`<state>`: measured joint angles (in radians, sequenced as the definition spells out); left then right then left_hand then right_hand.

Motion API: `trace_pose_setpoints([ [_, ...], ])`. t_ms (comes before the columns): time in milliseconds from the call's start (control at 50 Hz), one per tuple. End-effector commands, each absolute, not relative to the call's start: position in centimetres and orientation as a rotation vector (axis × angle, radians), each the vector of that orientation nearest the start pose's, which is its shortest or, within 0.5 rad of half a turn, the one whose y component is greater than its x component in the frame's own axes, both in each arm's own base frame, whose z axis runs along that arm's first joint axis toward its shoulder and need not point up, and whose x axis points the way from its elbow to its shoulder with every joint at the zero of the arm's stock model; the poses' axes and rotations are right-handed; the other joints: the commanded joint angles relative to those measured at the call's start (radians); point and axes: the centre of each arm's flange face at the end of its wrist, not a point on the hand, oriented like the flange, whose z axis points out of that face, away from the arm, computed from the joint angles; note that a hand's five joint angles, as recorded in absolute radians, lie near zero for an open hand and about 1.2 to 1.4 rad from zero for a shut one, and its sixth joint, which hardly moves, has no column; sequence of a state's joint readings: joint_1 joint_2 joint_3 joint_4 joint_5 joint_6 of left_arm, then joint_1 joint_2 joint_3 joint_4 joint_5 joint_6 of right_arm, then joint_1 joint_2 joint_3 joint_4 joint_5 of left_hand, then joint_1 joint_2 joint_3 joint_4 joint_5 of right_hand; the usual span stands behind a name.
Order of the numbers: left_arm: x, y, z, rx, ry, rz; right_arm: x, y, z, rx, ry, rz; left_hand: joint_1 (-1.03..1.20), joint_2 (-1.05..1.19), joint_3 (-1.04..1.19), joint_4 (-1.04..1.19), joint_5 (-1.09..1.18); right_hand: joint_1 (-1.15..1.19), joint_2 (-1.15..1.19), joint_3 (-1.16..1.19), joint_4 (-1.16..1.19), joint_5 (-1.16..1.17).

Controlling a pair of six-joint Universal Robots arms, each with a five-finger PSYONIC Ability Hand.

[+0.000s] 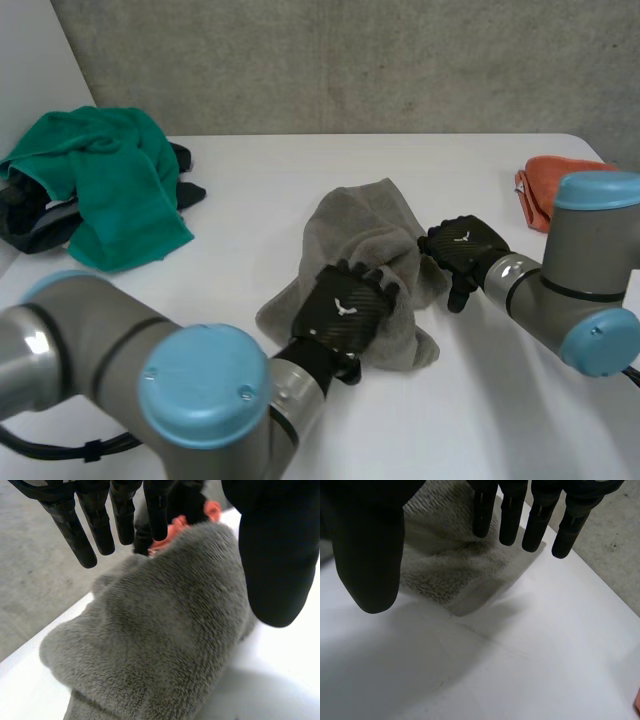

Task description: Fold the laundry.

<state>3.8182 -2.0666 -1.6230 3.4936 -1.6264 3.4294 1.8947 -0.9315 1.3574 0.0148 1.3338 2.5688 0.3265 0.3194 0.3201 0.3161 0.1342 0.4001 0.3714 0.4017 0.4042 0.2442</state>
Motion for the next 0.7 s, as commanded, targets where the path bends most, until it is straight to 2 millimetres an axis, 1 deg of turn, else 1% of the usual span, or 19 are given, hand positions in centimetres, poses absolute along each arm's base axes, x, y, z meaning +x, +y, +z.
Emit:
trace_pose_setpoints([
  [20, -38.5, -13.7, 13.4, 1.658, 2.055, -2.075, 27.4, -33.3, 12.7, -1.294, 2.230, -1.678, 0.040, 0.047, 0.046, 0.050, 0.057, 0.122, 0.151, 0.121, 0.118, 0.104],
  [60, -38.7, -14.0, 13.4, 1.672, 2.012, -2.075, 27.8, -33.6, 12.2, -1.303, 2.224, -1.672, 0.083, 0.090, 0.090, 0.094, 0.101, 0.184, 0.212, 0.182, 0.180, 0.165],
  [100, -38.9, -14.2, 13.2, 1.675, 2.005, -2.073, 28.4, -33.5, 11.7, -1.315, 2.211, -1.662, 0.218, 0.225, 0.224, 0.228, 0.236, 0.289, 0.318, 0.287, 0.285, 0.270],
  [120, -39.0, -14.4, 13.2, 1.670, 2.002, -2.081, 28.8, -33.5, 11.5, -1.327, 2.198, -1.661, 0.463, 0.470, 0.469, 0.473, 0.481, 0.484, 0.513, 0.483, 0.480, 0.466],
  [160, -39.2, -14.6, 13.6, 1.644, 1.991, -2.108, 29.1, -33.5, 11.3, -1.328, 2.189, -1.662, 0.793, 0.800, 0.799, 0.803, 0.810, 0.799, 0.828, 0.797, 0.795, 0.780],
  [200, -39.3, -15.2, 14.5, 1.578, 1.966, -2.170, 29.2, -33.8, 11.3, -1.331, 2.185, -1.669, 1.069, 1.076, 1.075, 1.079, 1.086, 0.996, 1.024, 0.994, 0.992, 0.977],
  [260, -39.2, -16.0, 16.2, 1.483, 1.929, -2.244, 29.3, -33.8, 11.7, -1.334, 2.181, -1.683, 1.070, 1.077, 1.076, 1.080, 1.088, 0.996, 1.025, 0.995, 0.992, 0.977],
  [300, -38.7, -16.6, 18.9, 1.385, 1.885, -2.324, 29.0, -34.0, 12.6, -1.312, 2.178, -1.707, 1.070, 1.077, 1.076, 1.080, 1.088, 0.996, 1.025, 0.995, 0.992, 0.977],
  [320, -38.5, -16.8, 20.0, 1.351, 1.870, -2.353, 28.9, -34.0, 13.2, -1.304, 2.171, -1.725, 1.070, 1.077, 1.076, 1.080, 1.088, 0.996, 1.025, 0.995, 0.992, 0.977],
  [340, -38.0, -16.9, 22.0, 1.296, 1.841, -2.411, 28.8, -34.0, 14.9, -1.292, 2.149, -1.775, 1.070, 1.077, 1.076, 1.080, 1.088, 0.996, 1.025, 0.995, 0.992, 0.977],
  [400, -36.9, -17.2, 25.4, 1.201, 1.800, -2.505, 28.4, -33.7, 18.6, -1.273, 2.097, -1.882, 1.070, 1.077, 1.076, 1.080, 1.088, 0.996, 1.025, 0.995, 0.992, 0.977],
  [420, -36.0, -17.2, 27.5, 1.135, 1.795, -2.560, 27.9, -33.5, 21.8, -1.258, 2.053, -1.973, 1.070, 1.077, 1.076, 1.080, 1.088, 0.996, 1.025, 0.995, 0.992, 0.977],
  [480, -34.5, -17.4, 29.8, 1.054, 1.820, -2.600, 26.1, -33.2, 25.9, -1.215, 2.042, -2.082, 1.070, 1.077, 1.076, 1.080, 1.088, 0.996, 1.025, 0.995, 0.992, 0.977],
  [500, -33.6, -17.4, 30.9, 1.023, 1.849, -2.610, 24.7, -33.0, 28.3, -1.183, 2.049, -2.132, 1.070, 1.077, 1.076, 1.080, 1.088, 0.996, 1.025, 0.995, 0.992, 0.977],
  [560, -31.9, -18.3, 31.9, 1.010, 1.926, -2.585, 23.0, -32.3, 31.3, -1.150, 2.054, -2.187, 1.070, 1.077, 1.076, 1.080, 1.088, 0.996, 1.025, 0.995, 0.992, 0.977],
  [580, -31.5, -18.6, 31.8, 1.015, 1.951, -2.572, 22.4, -31.5, 32.9, -1.138, 2.042, -2.218, 1.070, 1.077, 1.076, 1.080, 1.088, 0.996, 1.025, 0.995, 0.992, 0.977],
  [600, -31.2, -19.0, 31.7, 1.020, 1.976, -2.556, 22.2, -31.2, 33.4, -1.139, 2.033, -2.225, 1.070, 1.077, 1.076, 1.080, 1.088, 0.996, 1.025, 0.995, 0.992, 0.977],
  [640, -30.3, -20.2, 30.9, 1.044, 2.062, -2.499, 22.2, -30.5, 34.0, -1.146, 2.017, -2.216, 1.070, 1.077, 1.076, 1.080, 1.088, 0.996, 1.025, 0.995, 0.992, 0.977],
  [700, -29.5, -21.6, 30.0, 1.052, 2.153, -2.455, 22.4, -30.9, 32.7, -1.158, 2.032, -2.156, 1.070, 1.077, 1.076, 1.080, 1.088, 0.996, 1.025, 0.995, 0.992, 0.977],
])
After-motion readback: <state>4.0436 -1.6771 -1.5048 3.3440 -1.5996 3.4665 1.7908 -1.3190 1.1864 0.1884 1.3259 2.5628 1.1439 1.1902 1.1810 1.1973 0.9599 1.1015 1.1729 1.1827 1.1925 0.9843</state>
